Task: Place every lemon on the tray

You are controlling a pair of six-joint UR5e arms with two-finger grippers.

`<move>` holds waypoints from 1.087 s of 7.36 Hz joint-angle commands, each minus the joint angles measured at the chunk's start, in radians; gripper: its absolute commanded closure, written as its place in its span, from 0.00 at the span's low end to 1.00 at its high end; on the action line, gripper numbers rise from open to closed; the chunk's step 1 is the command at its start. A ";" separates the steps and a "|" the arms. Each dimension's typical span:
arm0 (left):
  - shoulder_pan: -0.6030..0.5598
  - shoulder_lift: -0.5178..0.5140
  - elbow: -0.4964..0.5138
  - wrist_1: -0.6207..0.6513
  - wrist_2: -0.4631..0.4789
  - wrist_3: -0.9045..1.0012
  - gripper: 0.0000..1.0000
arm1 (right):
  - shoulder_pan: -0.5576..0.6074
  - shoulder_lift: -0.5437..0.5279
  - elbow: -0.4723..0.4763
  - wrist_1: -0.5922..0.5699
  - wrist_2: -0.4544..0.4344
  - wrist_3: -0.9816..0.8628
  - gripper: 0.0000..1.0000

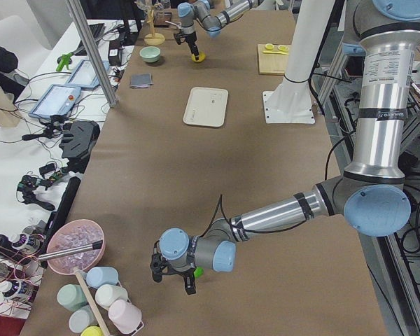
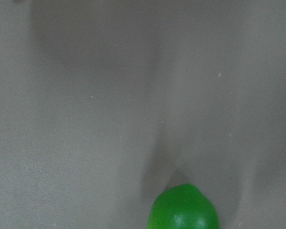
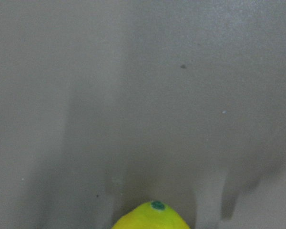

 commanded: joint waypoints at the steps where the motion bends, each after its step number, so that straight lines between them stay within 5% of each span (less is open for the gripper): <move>1: 0.016 0.001 0.005 0.000 -0.010 0.000 0.02 | -0.001 -0.005 -0.003 0.000 0.028 0.006 0.07; 4: 0.026 -0.001 0.024 0.000 -0.031 0.000 0.02 | 0.001 -0.016 -0.028 -0.003 0.113 0.009 0.07; 5: 0.027 0.001 0.027 0.000 -0.039 0.000 0.02 | 0.001 -0.017 -0.028 -0.006 0.127 0.007 0.19; 6: 0.028 -0.001 0.034 0.000 -0.044 0.000 0.03 | 0.002 -0.016 -0.026 -0.013 0.142 0.009 0.54; 7: 0.030 -0.001 0.034 0.000 -0.044 0.002 0.15 | 0.007 -0.014 -0.025 -0.013 0.147 0.009 0.76; 8: 0.030 -0.001 0.033 0.000 -0.044 0.017 0.63 | 0.011 -0.011 -0.023 -0.013 0.147 0.009 0.78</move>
